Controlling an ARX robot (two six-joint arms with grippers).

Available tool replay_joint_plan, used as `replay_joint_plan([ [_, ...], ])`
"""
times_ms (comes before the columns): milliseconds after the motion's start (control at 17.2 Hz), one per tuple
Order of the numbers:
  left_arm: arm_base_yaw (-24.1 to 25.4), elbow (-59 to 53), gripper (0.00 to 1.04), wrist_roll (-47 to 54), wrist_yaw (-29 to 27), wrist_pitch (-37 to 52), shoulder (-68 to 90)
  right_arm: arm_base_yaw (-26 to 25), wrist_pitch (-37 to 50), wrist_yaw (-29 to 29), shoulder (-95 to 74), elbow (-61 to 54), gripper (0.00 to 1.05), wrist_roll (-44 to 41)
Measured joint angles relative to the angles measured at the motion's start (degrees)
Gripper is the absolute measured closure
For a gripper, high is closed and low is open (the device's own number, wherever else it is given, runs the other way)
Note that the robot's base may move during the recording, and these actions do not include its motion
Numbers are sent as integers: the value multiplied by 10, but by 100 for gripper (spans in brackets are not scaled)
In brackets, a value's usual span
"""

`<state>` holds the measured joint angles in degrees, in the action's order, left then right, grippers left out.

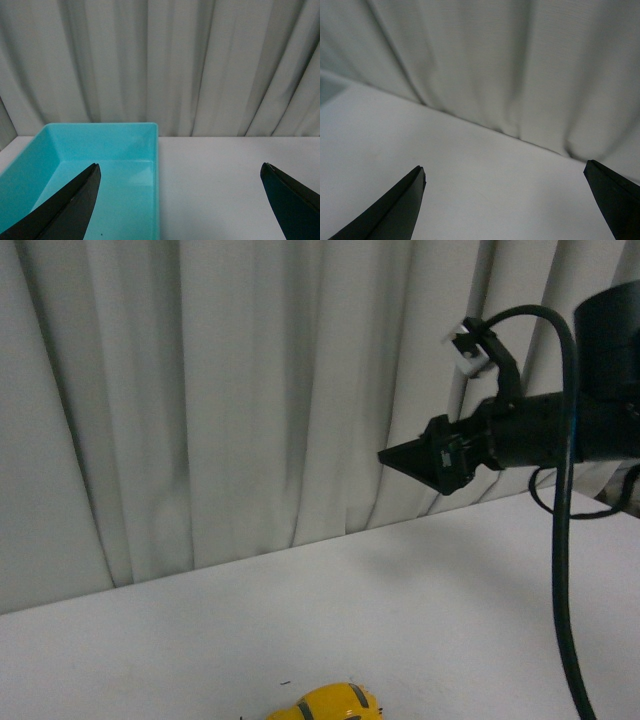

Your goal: Wind up and store yellow beetle toy

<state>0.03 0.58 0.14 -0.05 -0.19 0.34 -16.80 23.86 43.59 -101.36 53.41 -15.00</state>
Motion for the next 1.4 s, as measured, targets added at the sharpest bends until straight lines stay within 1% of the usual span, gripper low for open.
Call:
replay_joint_plan([
  [116,0,0,7,0,0,0,0,34,-153,78,-15,86,7,-136],
  [175,0,0,7,0,0,0,0,38,-246,109,-23,129,7,-213],
  [233,0,0,7,0,0,0,0,41,-342,120,-38,167,7,-291],
  [291,0,0,7,0,0,0,0,44,-490,113,-72,212,7,-437],
  [349,0,0,7,0,0,0,0,49,-593,87,-100,226,7,-551],
  [408,0,0,7,0,0,0,0,53,-658,70,-118,232,7,-629],
  [466,0,0,7,0,0,0,0,60,-703,57,-133,233,7,-698],
  [524,0,0,7,0,0,0,0,68,-740,42,-144,238,7,-747],
  [641,0,0,7,0,0,0,0,83,-778,17,-164,261,7,-812],
  [815,0,0,7,0,0,0,0,99,-738,-23,-187,263,7,-834],
  [990,0,0,7,0,0,0,0,117,-696,-44,-209,262,7,-839],
  [1223,0,0,7,0,0,0,0,140,-653,-51,-211,235,7,-820],
  [1339,0,0,7,0,0,0,0,150,-623,-63,-212,212,7,-788],
  [1398,0,0,7,0,0,0,0,154,-595,-83,-213,188,7,-758],
])
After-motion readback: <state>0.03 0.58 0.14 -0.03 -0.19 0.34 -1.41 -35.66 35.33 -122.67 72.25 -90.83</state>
